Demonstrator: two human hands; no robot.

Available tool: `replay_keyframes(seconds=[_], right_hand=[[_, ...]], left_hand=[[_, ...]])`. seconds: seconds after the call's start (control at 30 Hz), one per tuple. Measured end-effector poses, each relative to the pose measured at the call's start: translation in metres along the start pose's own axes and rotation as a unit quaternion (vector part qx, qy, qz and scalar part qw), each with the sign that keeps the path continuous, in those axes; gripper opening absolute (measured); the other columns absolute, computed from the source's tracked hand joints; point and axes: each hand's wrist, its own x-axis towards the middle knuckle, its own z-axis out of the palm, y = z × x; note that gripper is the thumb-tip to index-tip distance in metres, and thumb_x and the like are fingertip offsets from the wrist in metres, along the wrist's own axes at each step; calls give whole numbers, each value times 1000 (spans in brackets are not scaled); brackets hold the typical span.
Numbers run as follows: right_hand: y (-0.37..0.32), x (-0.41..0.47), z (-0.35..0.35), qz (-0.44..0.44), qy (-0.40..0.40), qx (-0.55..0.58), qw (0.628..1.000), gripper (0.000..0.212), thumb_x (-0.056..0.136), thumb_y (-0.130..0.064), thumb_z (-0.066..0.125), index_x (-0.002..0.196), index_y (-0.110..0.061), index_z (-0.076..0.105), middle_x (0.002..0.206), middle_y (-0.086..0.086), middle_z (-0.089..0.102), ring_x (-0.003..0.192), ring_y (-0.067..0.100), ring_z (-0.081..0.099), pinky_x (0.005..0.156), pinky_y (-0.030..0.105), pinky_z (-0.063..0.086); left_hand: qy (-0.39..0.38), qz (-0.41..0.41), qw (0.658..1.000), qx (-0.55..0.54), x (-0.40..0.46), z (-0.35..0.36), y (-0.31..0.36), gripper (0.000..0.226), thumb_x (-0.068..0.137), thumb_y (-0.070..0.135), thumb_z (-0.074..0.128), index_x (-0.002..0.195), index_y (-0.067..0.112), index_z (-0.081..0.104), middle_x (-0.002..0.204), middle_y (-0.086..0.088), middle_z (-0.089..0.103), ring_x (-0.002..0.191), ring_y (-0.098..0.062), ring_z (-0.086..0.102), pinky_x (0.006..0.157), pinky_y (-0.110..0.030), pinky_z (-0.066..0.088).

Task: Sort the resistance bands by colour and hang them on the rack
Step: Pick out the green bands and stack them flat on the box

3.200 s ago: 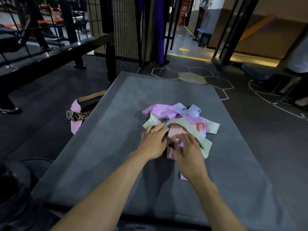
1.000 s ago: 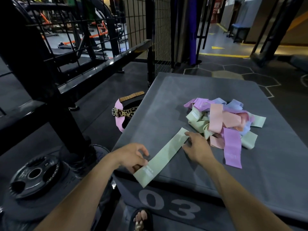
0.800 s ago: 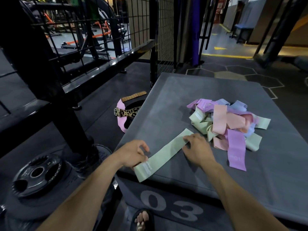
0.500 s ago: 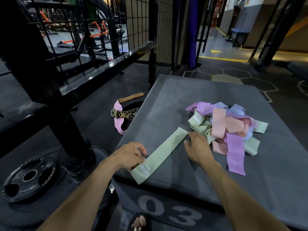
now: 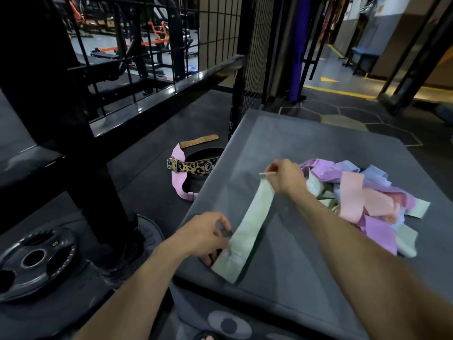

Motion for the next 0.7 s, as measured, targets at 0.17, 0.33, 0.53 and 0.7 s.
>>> replay_keyframes(seconds=[0.17, 0.33, 0.53, 0.7], right_hand=[[-33, 34, 20, 25, 6, 134, 991, 11, 81, -12, 61, 79, -18, 70, 65, -2, 70, 54, 12, 68, 72, 26, 59], [-39, 48, 47, 48, -23, 157, 986, 14, 81, -10, 61, 78, -20, 71, 68, 2, 75, 55, 13, 73, 76, 37, 63], [-36, 48, 57, 11, -25, 165, 986, 13, 88, -9, 62, 93, -19, 68, 93, 7, 75, 75, 23, 75, 82, 31, 60], [-29, 35, 49, -109, -134, 10, 985, 31, 86, -10, 62, 113, -20, 73, 101, 0, 68, 94, 19, 64, 85, 22, 48]], left_hand=[[36, -5, 999, 17, 17, 8, 8, 6, 94, 17, 62, 96, 16, 56, 90, -5, 64, 58, -18, 67, 43, -28, 54], [26, 3, 997, 77, 20, 5, 9, 18, 96, 36, 62, 95, 19, 54, 92, -4, 65, 48, -18, 65, 43, -28, 54], [22, 40, 987, 156, 21, 3, 5, 21, 89, 42, 70, 93, 31, 52, 92, 6, 67, 58, -14, 63, 63, -32, 57], [22, 62, 976, 209, 12, 3, 5, 27, 84, 52, 70, 101, 38, 55, 87, 14, 66, 86, -15, 62, 84, -38, 54]])
